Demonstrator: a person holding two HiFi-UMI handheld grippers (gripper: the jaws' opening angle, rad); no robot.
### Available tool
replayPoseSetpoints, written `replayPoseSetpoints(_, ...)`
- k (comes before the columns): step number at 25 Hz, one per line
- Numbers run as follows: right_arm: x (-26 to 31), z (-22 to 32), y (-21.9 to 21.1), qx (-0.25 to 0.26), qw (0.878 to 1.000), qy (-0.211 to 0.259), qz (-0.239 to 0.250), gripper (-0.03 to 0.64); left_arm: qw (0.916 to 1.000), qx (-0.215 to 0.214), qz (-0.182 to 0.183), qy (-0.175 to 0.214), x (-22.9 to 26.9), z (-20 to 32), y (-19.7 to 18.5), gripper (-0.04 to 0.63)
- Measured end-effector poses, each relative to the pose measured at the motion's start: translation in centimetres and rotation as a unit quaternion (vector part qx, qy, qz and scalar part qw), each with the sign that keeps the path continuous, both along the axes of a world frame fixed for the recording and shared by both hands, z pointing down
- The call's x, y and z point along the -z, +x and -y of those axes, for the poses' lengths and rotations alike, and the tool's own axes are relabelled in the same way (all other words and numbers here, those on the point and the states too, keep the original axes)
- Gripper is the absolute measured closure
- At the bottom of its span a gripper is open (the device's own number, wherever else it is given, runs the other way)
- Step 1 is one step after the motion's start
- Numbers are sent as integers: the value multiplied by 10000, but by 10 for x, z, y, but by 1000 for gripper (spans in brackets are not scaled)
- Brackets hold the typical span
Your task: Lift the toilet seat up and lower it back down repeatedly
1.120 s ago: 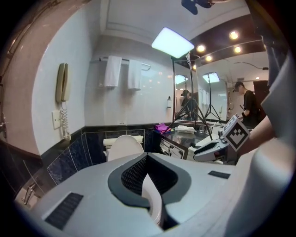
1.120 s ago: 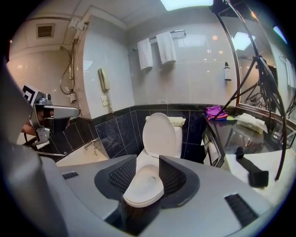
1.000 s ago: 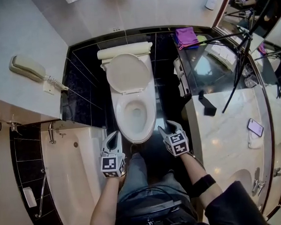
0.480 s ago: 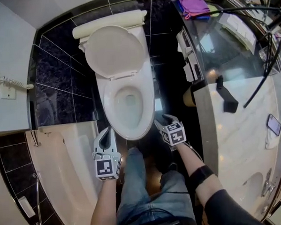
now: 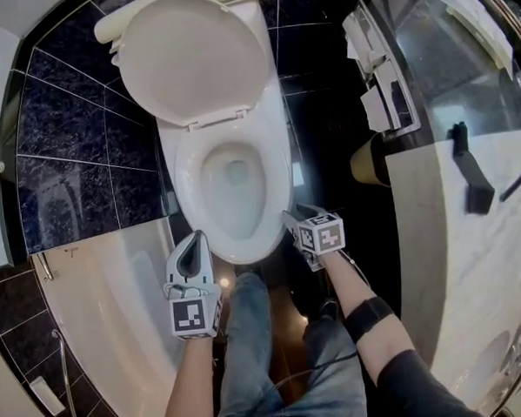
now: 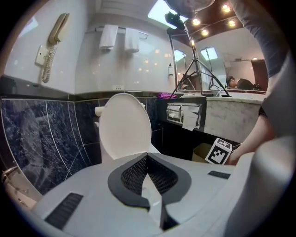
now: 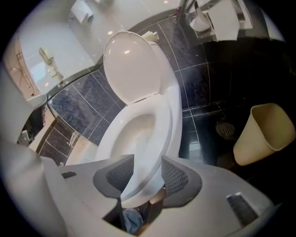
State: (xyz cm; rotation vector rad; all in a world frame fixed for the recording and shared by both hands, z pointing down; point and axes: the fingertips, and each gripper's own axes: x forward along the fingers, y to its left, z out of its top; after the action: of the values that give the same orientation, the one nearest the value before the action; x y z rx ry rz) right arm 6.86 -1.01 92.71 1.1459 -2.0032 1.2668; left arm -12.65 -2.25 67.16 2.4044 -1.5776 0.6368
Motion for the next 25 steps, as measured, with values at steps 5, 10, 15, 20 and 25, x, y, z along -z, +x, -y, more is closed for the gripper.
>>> replayPoseSetpoints(5,-26,8,-9,-621,9946,-422,720,411,10000,-28,-15,19,-18,18,-5,600)
replayPoseSetpoints(10,-34,11,-10,-1162,9837,-644,1208,482,9998,-190,77,28,-31,23,-13,600)
replayPoseSetpoints(15,-34,13,-8,-1411,9759,-748,1488,483,9997,-123,181,-98,-53,18,-22,600)
replayPoseSetpoints(20,-33,14,-7,-1512,9725,-803,1582,491,9996,11,-48,-294,-57,15,-16,600)
replayPoseSetpoints(25,-29,14,-4,-1566,9712,-849,1584,506,9995,-107,31,-310,-66,10,-18,600)
